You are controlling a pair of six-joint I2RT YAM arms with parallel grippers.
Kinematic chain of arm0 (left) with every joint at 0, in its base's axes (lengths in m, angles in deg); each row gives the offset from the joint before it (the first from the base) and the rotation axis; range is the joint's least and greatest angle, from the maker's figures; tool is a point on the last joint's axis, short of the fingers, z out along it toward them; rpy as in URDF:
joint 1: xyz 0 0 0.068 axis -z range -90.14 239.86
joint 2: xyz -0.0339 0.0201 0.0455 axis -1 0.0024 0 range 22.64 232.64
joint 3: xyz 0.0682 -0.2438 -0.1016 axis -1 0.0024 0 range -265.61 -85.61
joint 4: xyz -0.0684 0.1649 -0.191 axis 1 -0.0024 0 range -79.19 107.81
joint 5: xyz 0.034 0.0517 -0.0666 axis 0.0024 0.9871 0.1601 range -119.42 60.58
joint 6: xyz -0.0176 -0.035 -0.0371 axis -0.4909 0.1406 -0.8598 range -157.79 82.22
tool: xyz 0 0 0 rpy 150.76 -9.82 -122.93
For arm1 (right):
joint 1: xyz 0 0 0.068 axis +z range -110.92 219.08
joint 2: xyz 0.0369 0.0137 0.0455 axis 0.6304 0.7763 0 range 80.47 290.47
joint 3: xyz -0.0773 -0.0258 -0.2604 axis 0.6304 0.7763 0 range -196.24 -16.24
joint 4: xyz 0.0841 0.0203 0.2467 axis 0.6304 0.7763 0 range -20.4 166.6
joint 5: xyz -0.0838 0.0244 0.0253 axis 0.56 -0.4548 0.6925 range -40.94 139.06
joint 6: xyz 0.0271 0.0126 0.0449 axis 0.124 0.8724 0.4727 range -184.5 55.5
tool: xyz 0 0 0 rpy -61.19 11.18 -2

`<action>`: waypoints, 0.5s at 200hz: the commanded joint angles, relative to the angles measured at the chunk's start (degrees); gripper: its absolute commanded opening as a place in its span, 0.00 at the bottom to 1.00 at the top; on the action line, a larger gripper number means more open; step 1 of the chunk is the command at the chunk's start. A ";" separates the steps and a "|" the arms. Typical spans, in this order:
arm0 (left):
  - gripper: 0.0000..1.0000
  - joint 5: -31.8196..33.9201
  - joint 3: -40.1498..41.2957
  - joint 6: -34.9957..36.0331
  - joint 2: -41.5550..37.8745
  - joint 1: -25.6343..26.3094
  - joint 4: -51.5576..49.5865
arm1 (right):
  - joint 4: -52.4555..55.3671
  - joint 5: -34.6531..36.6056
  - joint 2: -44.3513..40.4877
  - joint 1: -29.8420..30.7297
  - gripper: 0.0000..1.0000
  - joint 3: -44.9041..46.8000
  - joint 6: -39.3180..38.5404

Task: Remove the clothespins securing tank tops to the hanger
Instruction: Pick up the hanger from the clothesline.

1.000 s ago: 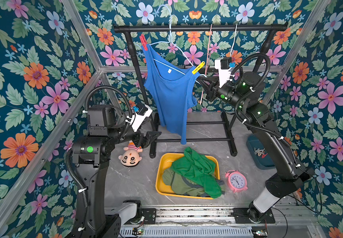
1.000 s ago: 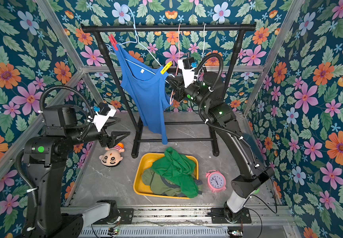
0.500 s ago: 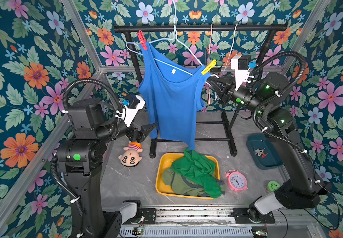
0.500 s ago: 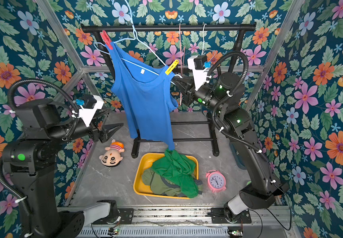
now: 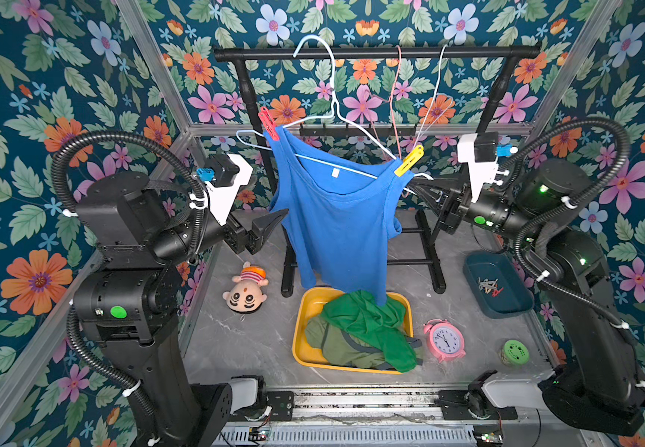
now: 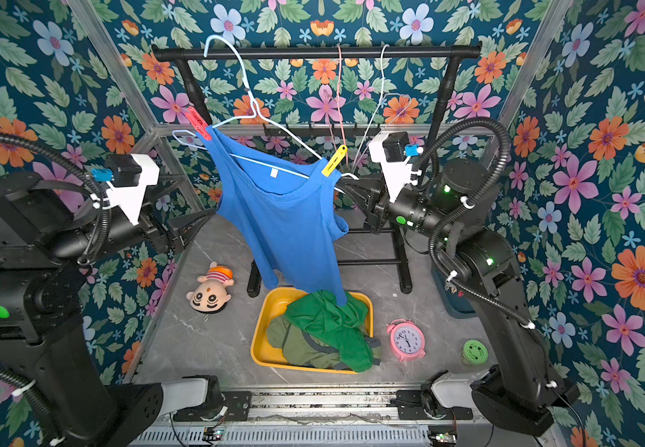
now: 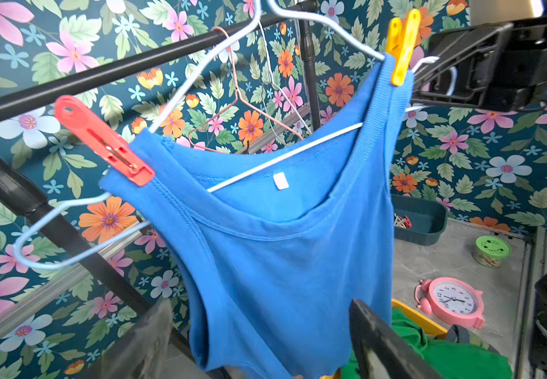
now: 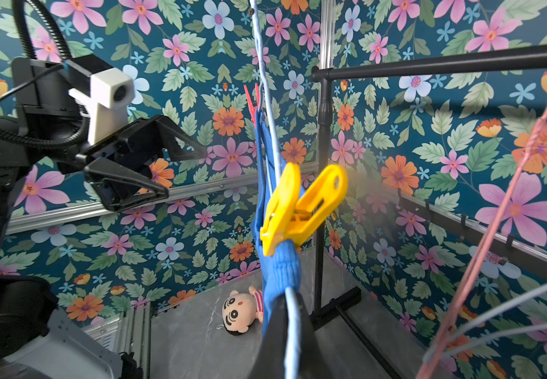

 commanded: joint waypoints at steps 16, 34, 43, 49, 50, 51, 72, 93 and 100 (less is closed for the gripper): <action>0.86 -2.42 -3.82 -1.25 0.36 -1.13 0.74 | 3.06 0.63 -3.30 0.05 0.00 -1.80 -2.59; 0.86 -2.36 -4.89 -0.93 -0.07 -1.64 0.25 | 5.62 1.58 -4.30 0.07 0.00 -3.36 -3.22; 0.86 -2.11 -5.53 -0.87 -0.32 -1.93 0.06 | 7.03 1.63 -4.58 0.06 0.00 -4.25 -3.42; 0.86 -2.05 -5.85 -0.93 -0.50 -2.11 0.04 | 7.63 1.71 -4.95 0.04 0.00 -4.59 -3.52; 0.86 -2.08 -5.89 -0.93 -0.51 -2.12 0.06 | 7.71 1.71 -4.99 0.06 0.00 -4.60 -3.53; 0.86 -2.05 -5.96 -0.88 -0.56 -2.21 0.07 | 7.79 1.71 -5.05 0.07 0.00 -4.60 -3.54; 0.86 -2.82 -6.64 -1.01 -1.04 -2.83 -0.10 | 8.81 1.98 -6.42 0.01 0.00 -4.22 -3.27; 0.87 -3.83 -6.70 -1.02 -1.48 -3.27 -0.49 | 9.60 2.20 -8.02 0.06 0.00 -2.40 -3.11; 0.87 -4.26 -6.72 -1.02 -1.57 -3.35 -0.54 | 9.67 2.04 -8.54 0.07 0.00 -1.53 -3.02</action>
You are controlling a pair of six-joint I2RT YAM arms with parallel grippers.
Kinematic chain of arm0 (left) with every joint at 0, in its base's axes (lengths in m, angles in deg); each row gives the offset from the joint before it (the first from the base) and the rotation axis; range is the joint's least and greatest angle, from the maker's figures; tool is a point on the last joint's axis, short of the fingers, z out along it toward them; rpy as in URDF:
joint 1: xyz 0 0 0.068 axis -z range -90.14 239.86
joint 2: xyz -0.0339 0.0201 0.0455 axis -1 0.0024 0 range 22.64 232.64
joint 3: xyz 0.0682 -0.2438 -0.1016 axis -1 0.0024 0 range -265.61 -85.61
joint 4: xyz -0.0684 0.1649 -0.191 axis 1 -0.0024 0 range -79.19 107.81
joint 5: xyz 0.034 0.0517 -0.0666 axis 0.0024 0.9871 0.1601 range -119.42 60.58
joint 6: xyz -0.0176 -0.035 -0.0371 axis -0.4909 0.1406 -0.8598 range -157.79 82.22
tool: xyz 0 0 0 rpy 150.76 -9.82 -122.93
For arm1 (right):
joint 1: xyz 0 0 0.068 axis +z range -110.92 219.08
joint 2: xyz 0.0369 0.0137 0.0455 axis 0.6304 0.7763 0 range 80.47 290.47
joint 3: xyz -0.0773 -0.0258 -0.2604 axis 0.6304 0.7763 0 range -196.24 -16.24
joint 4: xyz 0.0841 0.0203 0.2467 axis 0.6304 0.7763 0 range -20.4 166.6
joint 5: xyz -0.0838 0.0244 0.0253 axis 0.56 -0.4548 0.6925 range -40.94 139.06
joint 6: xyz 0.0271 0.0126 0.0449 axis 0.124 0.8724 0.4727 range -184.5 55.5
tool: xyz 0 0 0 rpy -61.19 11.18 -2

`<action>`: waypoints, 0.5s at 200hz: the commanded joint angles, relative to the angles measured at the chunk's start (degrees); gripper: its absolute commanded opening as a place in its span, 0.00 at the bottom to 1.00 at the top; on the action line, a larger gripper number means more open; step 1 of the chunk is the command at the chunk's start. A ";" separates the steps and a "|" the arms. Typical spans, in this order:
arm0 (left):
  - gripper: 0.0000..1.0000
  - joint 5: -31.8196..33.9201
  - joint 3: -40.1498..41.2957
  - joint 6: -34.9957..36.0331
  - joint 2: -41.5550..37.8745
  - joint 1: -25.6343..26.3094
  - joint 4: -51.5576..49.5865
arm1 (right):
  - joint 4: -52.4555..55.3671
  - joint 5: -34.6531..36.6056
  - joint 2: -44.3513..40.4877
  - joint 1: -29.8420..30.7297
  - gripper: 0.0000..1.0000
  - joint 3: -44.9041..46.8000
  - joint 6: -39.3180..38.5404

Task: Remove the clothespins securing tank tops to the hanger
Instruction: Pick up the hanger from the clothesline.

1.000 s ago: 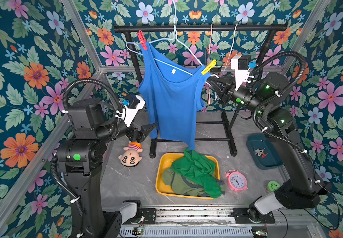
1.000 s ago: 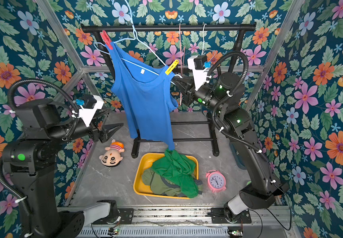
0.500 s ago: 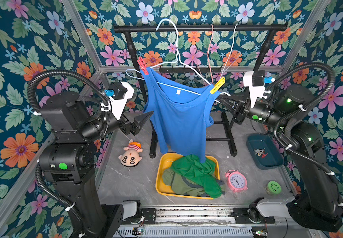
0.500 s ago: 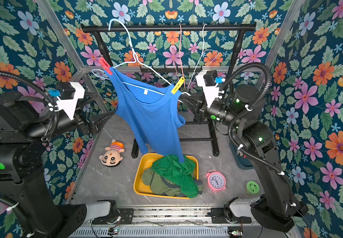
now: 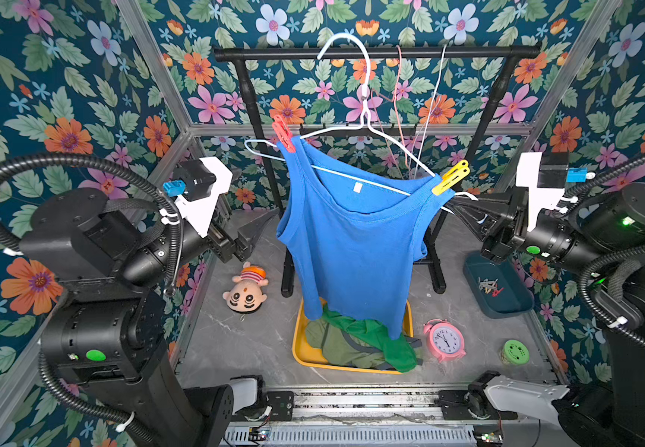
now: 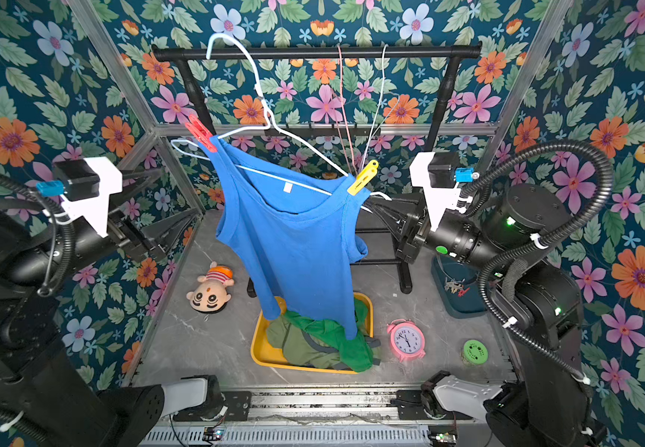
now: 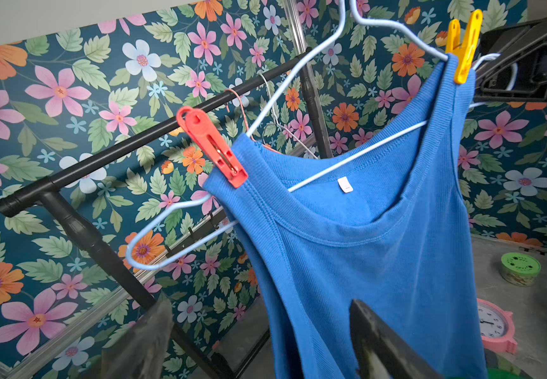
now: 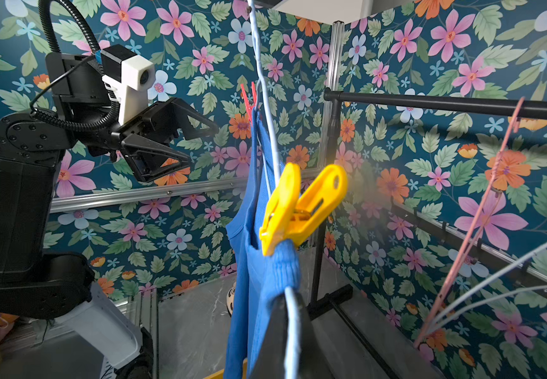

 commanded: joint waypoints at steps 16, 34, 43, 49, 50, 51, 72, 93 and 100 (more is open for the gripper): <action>0.87 -2.65 -0.20 -0.62 -0.22 -0.60 -0.51 | 0.04 -0.06 -2.09 0.06 0.00 3.19 0.00; 0.87 -3.96 -0.21 -0.96 -0.22 -0.91 -0.49 | 0.79 -1.61 -3.11 0.03 0.00 5.32 0.42; 0.87 -4.76 -0.22 -1.09 -0.22 -1.29 -0.43 | 0.79 -2.18 -3.95 0.04 0.00 6.93 0.70; 0.87 -5.39 -0.19 -1.22 -0.22 -1.46 -0.36 | 0.54 -2.41 -4.65 0.08 0.00 8.20 0.91; 0.87 -5.52 -0.19 -1.23 -0.22 -1.48 -0.35 | 0.51 -2.40 -4.75 0.08 0.00 8.39 0.94; 0.87 -5.63 -0.19 -1.23 -0.17 -1.54 -0.34 | 0.50 -2.44 -4.84 0.08 0.00 8.53 1.04; 0.87 -9.42 0.43 -1.33 0.13 -2.28 -0.50 | 0.43 -2.97 -5.91 0.09 0.00 11.35 1.46; 0.88 -14.39 1.98 -1.50 0.53 -3.83 -0.66 | 0.45 -4.81 -5.68 0.06 0.00 13.17 1.76; 0.88 -16.17 2.32 -1.38 0.65 -4.40 -0.83 | 0.53 -5.06 -5.55 0.08 0.00 13.72 1.75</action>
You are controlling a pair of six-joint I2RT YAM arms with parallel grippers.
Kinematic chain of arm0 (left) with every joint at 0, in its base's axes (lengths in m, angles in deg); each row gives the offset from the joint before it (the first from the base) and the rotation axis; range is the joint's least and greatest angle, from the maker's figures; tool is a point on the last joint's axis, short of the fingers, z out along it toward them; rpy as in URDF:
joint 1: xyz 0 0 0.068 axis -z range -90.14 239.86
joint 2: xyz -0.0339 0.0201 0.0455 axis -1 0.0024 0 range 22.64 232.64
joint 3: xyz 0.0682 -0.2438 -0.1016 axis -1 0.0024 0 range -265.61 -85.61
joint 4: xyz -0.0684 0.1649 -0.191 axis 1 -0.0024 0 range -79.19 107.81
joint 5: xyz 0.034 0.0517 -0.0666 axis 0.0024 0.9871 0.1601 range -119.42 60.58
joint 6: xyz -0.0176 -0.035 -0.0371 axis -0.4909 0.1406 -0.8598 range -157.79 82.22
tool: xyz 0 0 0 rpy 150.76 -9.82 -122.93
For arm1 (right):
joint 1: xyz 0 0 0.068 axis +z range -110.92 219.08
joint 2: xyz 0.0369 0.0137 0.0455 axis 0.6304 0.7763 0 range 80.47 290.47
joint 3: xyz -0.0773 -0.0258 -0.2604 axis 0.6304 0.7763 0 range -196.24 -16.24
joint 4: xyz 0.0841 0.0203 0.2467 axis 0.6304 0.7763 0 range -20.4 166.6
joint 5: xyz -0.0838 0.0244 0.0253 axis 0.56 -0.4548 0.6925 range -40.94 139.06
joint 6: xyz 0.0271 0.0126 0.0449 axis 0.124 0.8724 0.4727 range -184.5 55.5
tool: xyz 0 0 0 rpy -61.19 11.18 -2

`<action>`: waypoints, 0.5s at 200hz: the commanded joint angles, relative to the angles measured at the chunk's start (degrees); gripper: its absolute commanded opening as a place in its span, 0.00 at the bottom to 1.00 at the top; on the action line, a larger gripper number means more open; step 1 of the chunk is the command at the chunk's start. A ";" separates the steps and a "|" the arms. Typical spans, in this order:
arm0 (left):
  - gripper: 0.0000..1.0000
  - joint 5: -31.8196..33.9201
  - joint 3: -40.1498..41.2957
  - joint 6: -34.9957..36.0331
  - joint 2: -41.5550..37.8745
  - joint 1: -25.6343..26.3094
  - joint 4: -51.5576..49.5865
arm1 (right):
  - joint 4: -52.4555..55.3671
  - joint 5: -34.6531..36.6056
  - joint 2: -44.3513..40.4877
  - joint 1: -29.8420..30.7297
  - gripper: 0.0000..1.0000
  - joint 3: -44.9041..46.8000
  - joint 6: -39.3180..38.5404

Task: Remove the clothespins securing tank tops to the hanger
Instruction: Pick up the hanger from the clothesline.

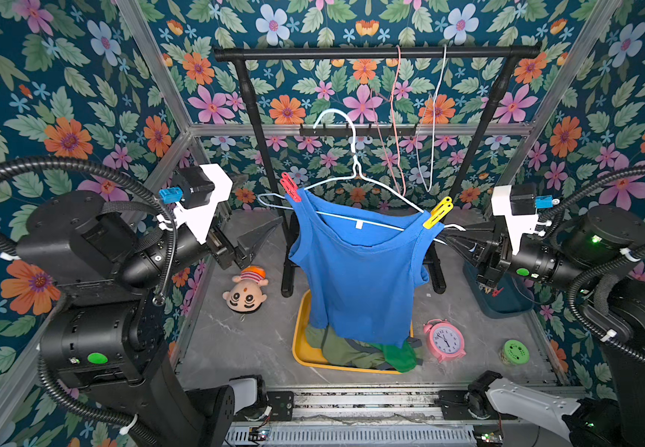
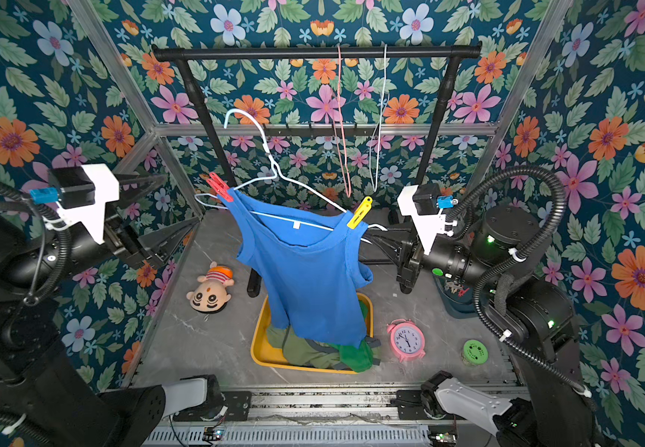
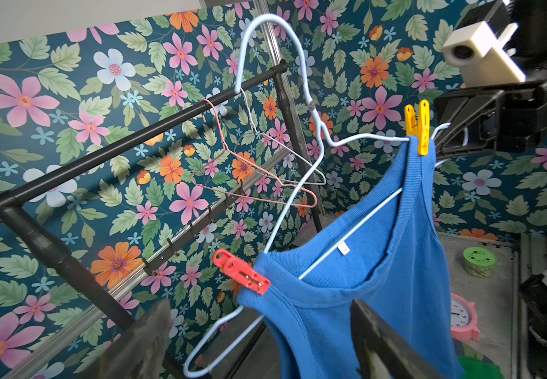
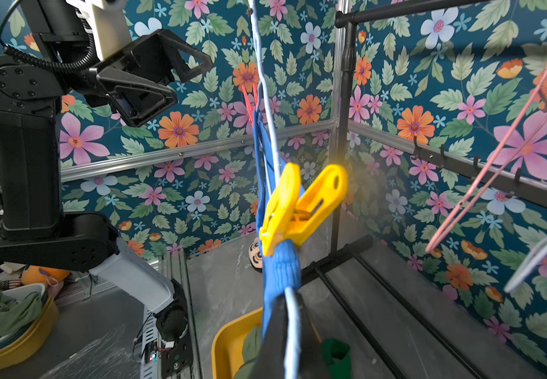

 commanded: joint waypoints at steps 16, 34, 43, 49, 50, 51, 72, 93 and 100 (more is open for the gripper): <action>0.88 -11.17 2.04 -1.03 0.54 -2.55 -0.51 | -4.02 -2.90 -0.21 0.04 0.00 3.74 0.51; 0.89 -13.87 3.58 -1.96 0.47 -3.19 0.50 | -5.55 -5.10 -0.70 0.04 0.00 6.13 0.70; 0.90 -14.71 4.42 -1.80 0.55 -3.32 0.56 | -5.42 -6.09 -0.57 0.04 0.00 6.28 0.78; 0.92 -15.44 5.07 -1.59 0.47 -3.32 0.54 | -5.43 -6.22 -0.44 0.02 0.00 6.50 0.75; 0.92 -15.56 5.19 -1.58 0.47 -3.32 0.59 | -5.46 -6.27 -0.44 0.03 0.00 6.52 0.74; 0.92 -15.75 5.29 -1.49 0.46 -3.32 0.56 | -5.44 -6.29 -0.39 0.04 0.00 6.58 0.78; 0.93 -18.34 7.75 -2.05 0.54 -3.30 1.42 | -6.46 -7.50 0.16 0.04 0.00 7.63 1.13; 0.94 -19.73 10.75 -2.80 0.98 -3.40 2.44 | -8.97 -9.47 0.60 0.02 0.00 8.90 2.32; 0.94 -20.13 11.47 -3.16 1.16 -3.33 2.77 | -9.88 -10.18 0.75 0.04 0.00 9.08 2.73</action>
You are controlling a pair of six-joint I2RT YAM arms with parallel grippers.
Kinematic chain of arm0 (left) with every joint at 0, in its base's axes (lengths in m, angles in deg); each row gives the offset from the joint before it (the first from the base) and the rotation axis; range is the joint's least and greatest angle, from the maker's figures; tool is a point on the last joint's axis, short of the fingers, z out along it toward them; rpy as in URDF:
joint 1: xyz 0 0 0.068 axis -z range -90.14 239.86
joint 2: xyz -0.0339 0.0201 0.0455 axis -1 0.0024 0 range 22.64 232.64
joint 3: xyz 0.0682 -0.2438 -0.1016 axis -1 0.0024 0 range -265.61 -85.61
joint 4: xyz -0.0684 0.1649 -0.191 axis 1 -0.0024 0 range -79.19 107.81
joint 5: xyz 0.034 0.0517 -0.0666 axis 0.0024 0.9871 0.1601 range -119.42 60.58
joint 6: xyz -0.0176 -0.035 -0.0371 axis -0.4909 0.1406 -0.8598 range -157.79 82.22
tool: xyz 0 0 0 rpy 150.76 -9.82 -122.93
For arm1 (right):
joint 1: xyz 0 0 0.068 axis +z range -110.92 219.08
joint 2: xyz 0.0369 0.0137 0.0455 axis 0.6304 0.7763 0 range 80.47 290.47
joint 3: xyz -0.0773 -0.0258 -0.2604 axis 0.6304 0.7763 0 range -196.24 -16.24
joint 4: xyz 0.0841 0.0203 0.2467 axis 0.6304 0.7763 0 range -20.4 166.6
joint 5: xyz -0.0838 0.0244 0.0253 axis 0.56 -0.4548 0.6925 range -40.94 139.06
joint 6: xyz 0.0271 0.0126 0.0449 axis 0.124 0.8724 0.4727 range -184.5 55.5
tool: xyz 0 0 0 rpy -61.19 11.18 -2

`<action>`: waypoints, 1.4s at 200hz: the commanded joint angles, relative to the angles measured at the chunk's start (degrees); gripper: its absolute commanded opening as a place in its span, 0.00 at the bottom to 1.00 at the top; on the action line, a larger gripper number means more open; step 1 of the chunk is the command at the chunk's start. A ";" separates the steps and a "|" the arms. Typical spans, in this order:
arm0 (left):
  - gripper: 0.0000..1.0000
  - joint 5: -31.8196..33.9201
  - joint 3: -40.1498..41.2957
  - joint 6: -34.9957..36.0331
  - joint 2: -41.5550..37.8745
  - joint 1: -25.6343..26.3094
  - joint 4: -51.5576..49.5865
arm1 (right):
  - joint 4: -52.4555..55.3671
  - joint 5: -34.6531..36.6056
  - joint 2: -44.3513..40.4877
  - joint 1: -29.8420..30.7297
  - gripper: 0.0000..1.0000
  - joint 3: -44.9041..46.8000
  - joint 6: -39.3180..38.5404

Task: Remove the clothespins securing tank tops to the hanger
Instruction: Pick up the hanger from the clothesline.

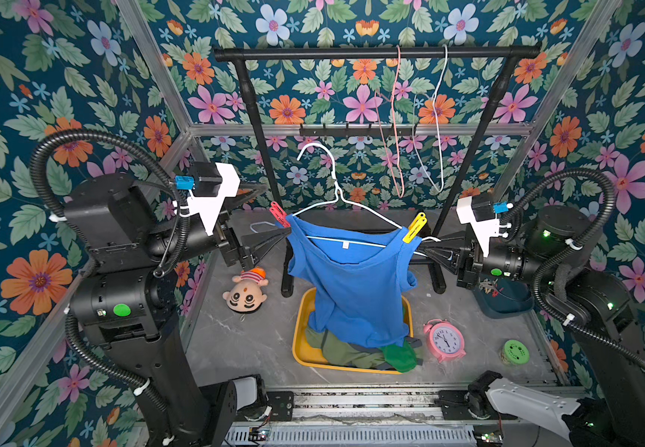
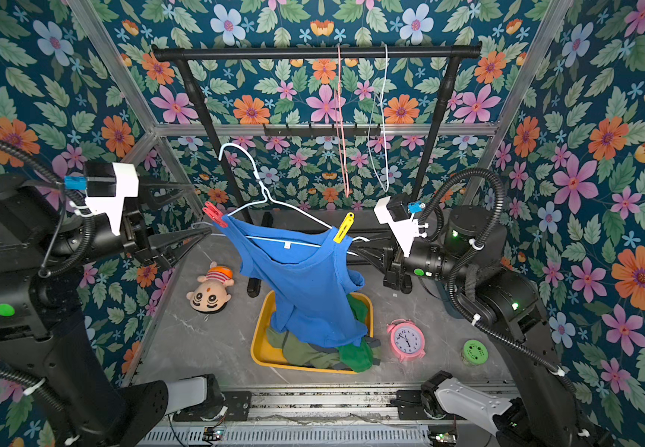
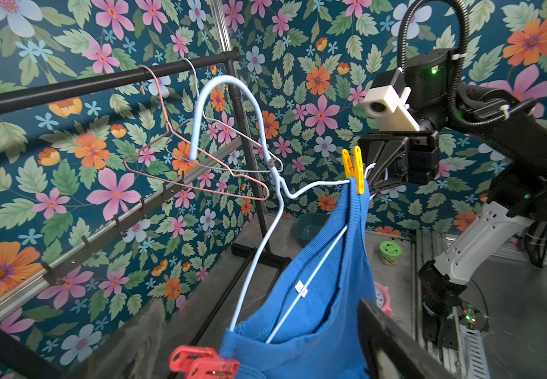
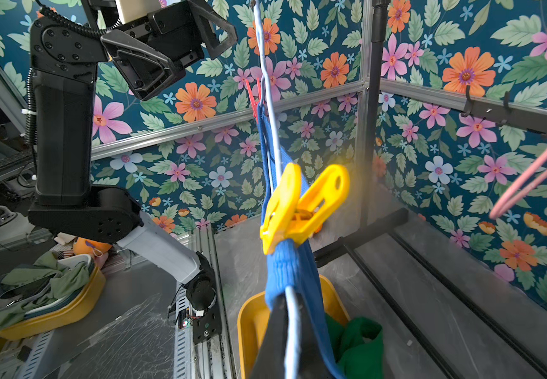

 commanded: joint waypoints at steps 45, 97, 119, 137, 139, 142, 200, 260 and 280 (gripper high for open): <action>0.95 -8.99 6.87 -16.07 0.28 0.01 18.79 | -7.87 -6.63 2.01 0.12 0.00 -0.03 2.09; 0.93 -9.51 9.89 -25.49 0.83 0.30 29.24 | -9.01 -7.50 3.82 1.30 0.00 -0.46 1.74; 0.92 -8.87 10.14 -26.56 1.66 1.95 29.98 | -9.25 -8.08 5.10 1.81 0.00 -1.78 1.87; 0.91 -9.37 10.84 -30.35 1.97 2.86 33.92 | -8.96 -8.12 6.29 2.25 0.00 -3.12 1.65; 0.91 -9.43 10.85 -30.71 2.05 3.03 34.26 | -8.97 -8.09 6.47 2.30 0.00 -3.22 1.66; 0.91 -9.47 10.81 -31.16 2.13 3.17 34.76 | -9.03 -8.10 6.65 2.34 0.00 -3.27 1.65; 0.89 -8.73 10.28 -37.98 3.87 6.90 41.88 | -8.99 -8.30 9.83 3.14 0.00 -6.67 1.71; 0.81 -9.47 10.61 -41.75 5.23 10.08 46.40 | -7.57 -8.86 11.95 3.83 0.00 -8.53 1.31; 0.78 -9.48 10.87 -41.73 5.37 10.94 46.36 | -7.09 -8.94 12.58 4.11 0.00 -8.92 1.05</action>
